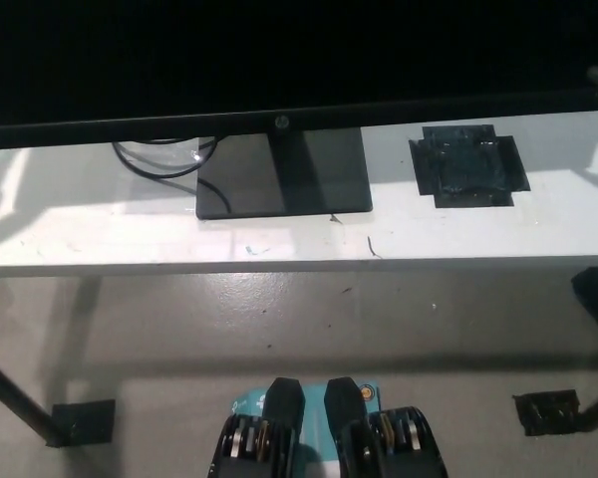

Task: The monitor is placed at the center of the table and the robot uses both its hand to grab the left and right sides of the monitor to tilt the angle of the monitor downwards

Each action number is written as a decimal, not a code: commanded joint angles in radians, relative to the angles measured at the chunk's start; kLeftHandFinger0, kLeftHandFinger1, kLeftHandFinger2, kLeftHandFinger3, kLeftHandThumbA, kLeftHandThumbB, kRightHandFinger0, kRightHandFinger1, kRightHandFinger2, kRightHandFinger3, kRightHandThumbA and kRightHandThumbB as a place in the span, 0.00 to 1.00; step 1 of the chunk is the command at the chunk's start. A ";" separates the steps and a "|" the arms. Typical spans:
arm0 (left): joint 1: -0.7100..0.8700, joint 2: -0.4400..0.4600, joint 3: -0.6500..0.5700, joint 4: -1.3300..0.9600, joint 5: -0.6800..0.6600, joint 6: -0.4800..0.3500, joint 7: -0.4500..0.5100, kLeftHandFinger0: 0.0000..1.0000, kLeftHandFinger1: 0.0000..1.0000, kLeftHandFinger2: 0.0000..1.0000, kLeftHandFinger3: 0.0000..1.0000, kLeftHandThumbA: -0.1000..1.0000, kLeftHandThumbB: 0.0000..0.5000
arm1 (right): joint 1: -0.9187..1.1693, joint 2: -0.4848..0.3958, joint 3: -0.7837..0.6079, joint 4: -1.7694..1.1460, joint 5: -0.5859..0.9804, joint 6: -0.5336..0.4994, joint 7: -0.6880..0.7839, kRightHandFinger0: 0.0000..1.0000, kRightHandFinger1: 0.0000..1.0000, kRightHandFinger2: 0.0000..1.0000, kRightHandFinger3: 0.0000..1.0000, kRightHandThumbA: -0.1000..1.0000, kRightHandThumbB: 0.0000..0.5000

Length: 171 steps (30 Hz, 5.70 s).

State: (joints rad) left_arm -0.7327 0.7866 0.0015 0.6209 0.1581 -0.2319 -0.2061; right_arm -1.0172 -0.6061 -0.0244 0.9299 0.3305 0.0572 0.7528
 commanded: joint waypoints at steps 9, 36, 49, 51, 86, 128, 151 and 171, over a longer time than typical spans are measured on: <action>-0.240 0.043 -0.088 0.129 0.054 -0.086 -0.091 1.00 1.00 1.00 1.00 0.95 0.94 | -0.210 -0.081 0.167 -0.068 -0.090 0.081 0.258 1.00 1.00 1.00 1.00 0.60 1.00; -0.183 0.059 -0.168 0.199 0.124 -0.167 -0.094 1.00 1.00 1.00 1.00 0.83 0.81 | -0.299 0.045 0.326 0.038 -0.267 0.003 0.277 1.00 1.00 1.00 1.00 0.54 0.99; -0.173 0.034 -0.171 0.227 0.139 -0.191 -0.064 1.00 1.00 1.00 1.00 0.83 0.78 | -0.194 0.142 -0.011 0.154 -0.052 0.050 0.328 1.00 1.00 1.00 1.00 1.00 1.00; -0.178 0.033 -0.172 0.230 0.149 -0.189 -0.054 1.00 1.00 1.00 1.00 0.85 0.80 | -0.175 0.141 -0.063 0.147 -0.022 0.052 0.335 1.00 1.00 1.00 1.00 1.00 1.00; -0.244 -0.015 -0.188 0.274 0.179 -0.169 -0.080 1.00 1.00 1.00 1.00 0.85 0.81 | -0.322 0.134 0.297 0.417 -0.363 -0.160 0.193 1.00 1.00 1.00 1.00 0.81 0.95; -0.736 -0.169 -0.871 0.696 0.808 -0.065 0.512 1.00 1.00 1.00 1.00 0.84 0.82 | -0.515 0.291 0.565 0.462 -0.770 -0.347 -0.860 1.00 1.00 1.00 1.00 0.79 1.00; -0.801 -0.239 -1.026 0.796 0.851 0.169 0.602 1.00 1.00 1.00 1.00 0.91 0.80 | -0.505 0.328 0.653 0.496 -0.856 -0.286 -1.093 1.00 1.00 1.00 1.00 0.75 1.00; -0.289 -0.076 -0.459 0.296 0.387 0.026 0.283 1.00 1.00 1.00 1.00 0.97 0.72 | 0.115 0.063 0.336 -0.320 -0.537 -0.394 -0.798 1.00 1.00 1.00 1.00 0.90 1.00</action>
State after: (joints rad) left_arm -1.1843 0.6346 -0.7456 1.3696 0.8884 -0.1867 0.1729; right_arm -1.1058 -0.4601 0.4508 1.2463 -0.4266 -0.1486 -0.1786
